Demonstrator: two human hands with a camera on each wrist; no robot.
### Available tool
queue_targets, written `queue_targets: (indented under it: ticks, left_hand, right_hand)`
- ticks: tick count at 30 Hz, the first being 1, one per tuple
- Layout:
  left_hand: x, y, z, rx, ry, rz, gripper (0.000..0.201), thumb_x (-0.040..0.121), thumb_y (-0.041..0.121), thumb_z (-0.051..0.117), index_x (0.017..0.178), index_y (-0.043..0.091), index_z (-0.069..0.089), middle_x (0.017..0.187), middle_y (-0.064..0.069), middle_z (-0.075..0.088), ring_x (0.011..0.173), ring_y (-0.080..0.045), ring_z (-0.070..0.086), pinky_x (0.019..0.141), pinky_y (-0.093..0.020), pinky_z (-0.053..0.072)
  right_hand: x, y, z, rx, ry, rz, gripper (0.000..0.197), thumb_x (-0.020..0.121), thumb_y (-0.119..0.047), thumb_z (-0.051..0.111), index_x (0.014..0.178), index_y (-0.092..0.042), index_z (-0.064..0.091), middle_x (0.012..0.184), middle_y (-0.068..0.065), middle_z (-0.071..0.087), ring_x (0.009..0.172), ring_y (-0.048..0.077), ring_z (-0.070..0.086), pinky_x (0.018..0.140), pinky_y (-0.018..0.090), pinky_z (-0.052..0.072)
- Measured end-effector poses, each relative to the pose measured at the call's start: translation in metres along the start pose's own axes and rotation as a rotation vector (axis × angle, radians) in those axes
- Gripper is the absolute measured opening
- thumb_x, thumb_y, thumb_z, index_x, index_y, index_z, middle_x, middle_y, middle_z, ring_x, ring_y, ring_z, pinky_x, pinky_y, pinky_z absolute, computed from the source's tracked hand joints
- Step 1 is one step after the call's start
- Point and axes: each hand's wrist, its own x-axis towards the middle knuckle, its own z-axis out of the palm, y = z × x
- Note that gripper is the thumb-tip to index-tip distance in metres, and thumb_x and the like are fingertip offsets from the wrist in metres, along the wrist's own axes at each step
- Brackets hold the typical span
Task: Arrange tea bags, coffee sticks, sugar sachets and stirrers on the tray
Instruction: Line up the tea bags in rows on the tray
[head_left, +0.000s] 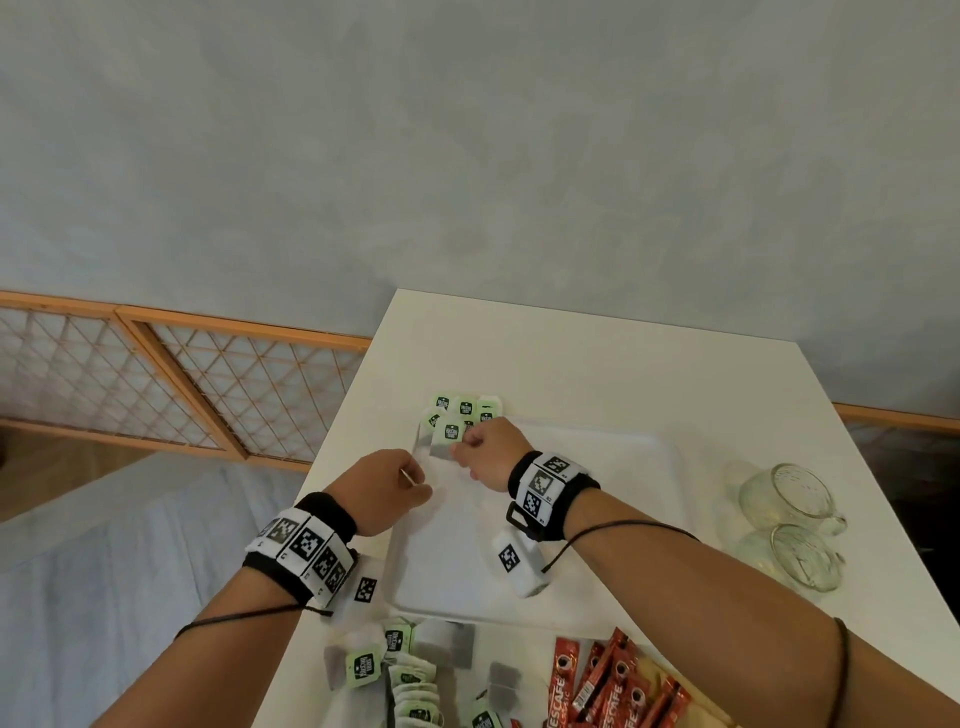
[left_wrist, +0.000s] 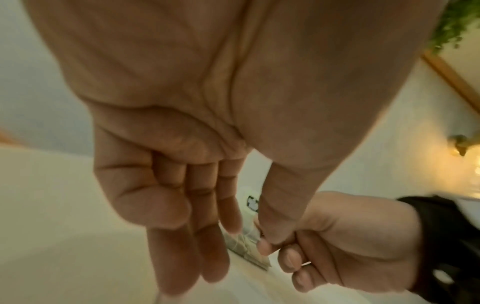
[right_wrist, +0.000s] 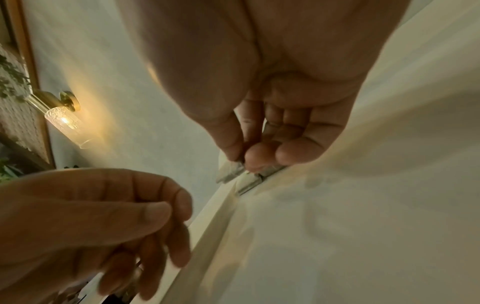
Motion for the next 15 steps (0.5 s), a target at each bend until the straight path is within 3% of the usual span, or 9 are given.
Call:
queue_targets:
  ticks: [3, 8, 13, 15]
  left_hand:
    - [-0.016, -0.001, -0.001, 0.146, -0.049, 0.040, 0.016, 0.093, 0.042, 0.062, 0.092, 0.027, 0.061, 0.090, 0.010, 0.064, 0.079, -0.005, 0.058, 0.066, -0.021, 0.041]
    - [-0.038, -0.006, -0.005, 0.175, -0.059, 0.065, 0.017, 0.095, 0.044, 0.059, 0.098, 0.027, 0.062, 0.091, 0.012, 0.065, 0.083, -0.005, 0.060, 0.075, -0.023, 0.047]
    - [-0.051, -0.009, -0.004, 0.157, -0.044, 0.068, 0.017, 0.095, 0.044, 0.058, 0.100, 0.029, 0.062, 0.091, 0.012, 0.065, 0.081, -0.003, 0.059, 0.071, -0.020, 0.045]
    - [-0.055, -0.008, -0.001, 0.159, -0.051, 0.072, 0.016, 0.094, 0.045, 0.059, 0.099, 0.031, 0.062, 0.090, 0.013, 0.065, 0.080, -0.002, 0.059, 0.069, -0.018, 0.043]
  right_hand:
    - [0.011, -0.008, 0.010, -0.075, -0.037, 0.043, 0.030, 0.097, -0.028, 0.062, 0.074, -0.009, 0.067, 0.071, 0.008, 0.061, 0.066, 0.022, 0.056, 0.065, 0.029, 0.046]
    - [0.031, -0.015, 0.025, -0.241, -0.060, 0.105, 0.034, 0.090, -0.035, 0.066, 0.089, -0.002, 0.075, 0.070, 0.006, 0.063, 0.074, 0.029, 0.066, 0.065, 0.029, 0.051]
    - [0.035, -0.014, 0.024, -0.253, -0.053, 0.147, 0.045, 0.087, -0.046, 0.069, 0.096, -0.003, 0.074, 0.094, 0.011, 0.075, 0.091, 0.029, 0.071, 0.086, 0.037, 0.058]
    - [0.034, -0.013, 0.022, -0.253, -0.049, 0.143, 0.046, 0.088, -0.049, 0.067, 0.098, -0.004, 0.072, 0.097, 0.010, 0.075, 0.091, 0.028, 0.071, 0.088, 0.038, 0.058]
